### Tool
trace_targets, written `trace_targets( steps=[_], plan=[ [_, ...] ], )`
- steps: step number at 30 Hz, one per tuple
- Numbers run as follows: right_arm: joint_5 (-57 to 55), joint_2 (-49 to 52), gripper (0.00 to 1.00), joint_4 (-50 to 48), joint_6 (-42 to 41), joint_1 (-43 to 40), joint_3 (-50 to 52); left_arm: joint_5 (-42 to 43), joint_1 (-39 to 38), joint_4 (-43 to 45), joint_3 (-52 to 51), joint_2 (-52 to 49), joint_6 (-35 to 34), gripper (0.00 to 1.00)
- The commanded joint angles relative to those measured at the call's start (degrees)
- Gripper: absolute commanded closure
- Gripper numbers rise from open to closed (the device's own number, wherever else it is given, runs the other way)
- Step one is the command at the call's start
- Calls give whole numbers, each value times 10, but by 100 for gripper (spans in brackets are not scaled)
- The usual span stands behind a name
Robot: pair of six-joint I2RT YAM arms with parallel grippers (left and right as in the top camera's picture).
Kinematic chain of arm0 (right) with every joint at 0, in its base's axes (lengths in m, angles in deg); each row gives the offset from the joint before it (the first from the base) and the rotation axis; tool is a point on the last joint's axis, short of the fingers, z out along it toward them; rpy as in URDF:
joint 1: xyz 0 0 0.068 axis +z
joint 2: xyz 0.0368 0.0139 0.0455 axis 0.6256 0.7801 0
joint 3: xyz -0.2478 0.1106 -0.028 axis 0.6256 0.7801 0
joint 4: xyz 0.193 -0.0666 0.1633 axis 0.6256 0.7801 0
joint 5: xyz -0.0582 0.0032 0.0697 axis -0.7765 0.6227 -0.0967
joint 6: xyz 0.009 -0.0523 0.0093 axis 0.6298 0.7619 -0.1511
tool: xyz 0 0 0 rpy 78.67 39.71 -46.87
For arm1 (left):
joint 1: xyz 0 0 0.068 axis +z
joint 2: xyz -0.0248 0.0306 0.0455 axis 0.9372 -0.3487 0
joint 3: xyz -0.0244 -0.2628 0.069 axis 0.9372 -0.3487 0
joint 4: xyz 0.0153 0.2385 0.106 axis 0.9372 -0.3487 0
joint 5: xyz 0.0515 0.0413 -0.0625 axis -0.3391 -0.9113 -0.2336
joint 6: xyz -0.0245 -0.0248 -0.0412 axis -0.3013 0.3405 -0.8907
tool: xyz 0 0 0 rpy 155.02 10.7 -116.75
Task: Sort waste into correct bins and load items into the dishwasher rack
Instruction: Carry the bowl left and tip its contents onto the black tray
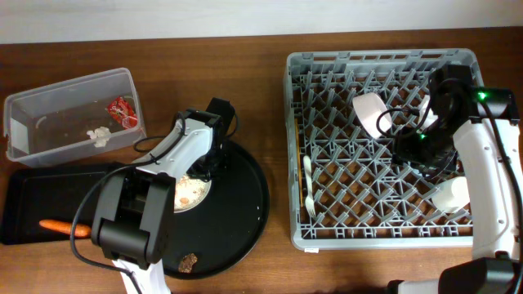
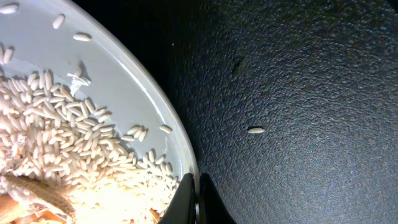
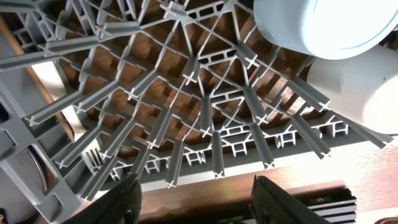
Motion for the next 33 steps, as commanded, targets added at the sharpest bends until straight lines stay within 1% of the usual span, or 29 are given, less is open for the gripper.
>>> trace_targets(
  steps=[1, 6, 12, 17, 23, 27, 30, 33],
  plan=[
    [3, 1, 40, 0, 0, -2, 2, 6, 1, -26, -2, -25, -10, 100],
    [3, 1, 40, 0, 0, -2, 2, -33, 1, -93, 68, -22, -10, 100],
    [3, 1, 40, 0, 0, -2, 2, -35, -16, -130, 118, -19, -18, 100],
    [3, 1, 40, 0, 0, -2, 2, -63, -36, -153, 124, -19, -42, 100],
    [3, 1, 40, 0, 2, -2, 2, -68, -43, -170, 124, -4, -56, 100],
    [3, 1, 40, 0, 4, -2, 2, -69, -42, -178, 124, 26, -56, 100],
    [3, 1, 40, 0, 5, -2, 2, -84, -40, -187, 124, 50, -58, 100],
    [3, 1, 40, 0, 5, -2, 2, -89, -19, -199, 124, 82, -58, 100]
  ],
)
